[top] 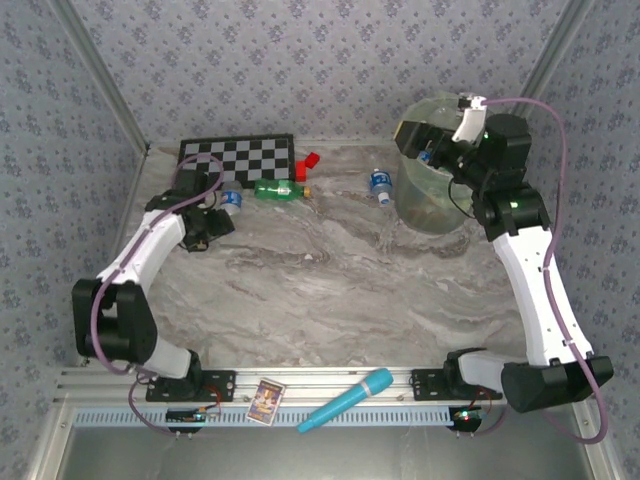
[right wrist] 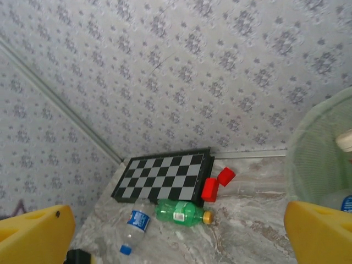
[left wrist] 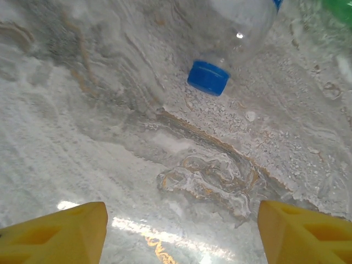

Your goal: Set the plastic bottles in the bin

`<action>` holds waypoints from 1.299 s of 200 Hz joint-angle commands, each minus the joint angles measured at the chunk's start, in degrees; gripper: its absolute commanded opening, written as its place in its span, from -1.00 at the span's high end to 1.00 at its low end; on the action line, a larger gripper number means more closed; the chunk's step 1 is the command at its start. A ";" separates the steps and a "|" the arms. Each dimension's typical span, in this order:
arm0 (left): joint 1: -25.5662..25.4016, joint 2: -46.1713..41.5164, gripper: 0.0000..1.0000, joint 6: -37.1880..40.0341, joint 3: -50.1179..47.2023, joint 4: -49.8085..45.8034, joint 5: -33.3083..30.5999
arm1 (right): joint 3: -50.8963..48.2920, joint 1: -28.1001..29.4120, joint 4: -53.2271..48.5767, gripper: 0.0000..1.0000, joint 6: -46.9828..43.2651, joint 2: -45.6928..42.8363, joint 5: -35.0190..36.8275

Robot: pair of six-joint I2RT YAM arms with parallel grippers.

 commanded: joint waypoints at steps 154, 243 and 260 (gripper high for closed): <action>0.17 28.94 -0.09 13.90 17.80 4.78 -2.89 | -1.09 0.85 0.92 -0.99 -3.01 -1.03 -1.39; 0.03 26.88 0.38 14.70 15.63 5.28 -2.31 | -0.22 0.66 1.17 -0.99 -2.76 0.34 -1.83; -0.30 24.78 0.39 14.48 14.08 5.23 -1.90 | -0.22 0.53 0.97 -0.99 -2.53 0.28 -1.83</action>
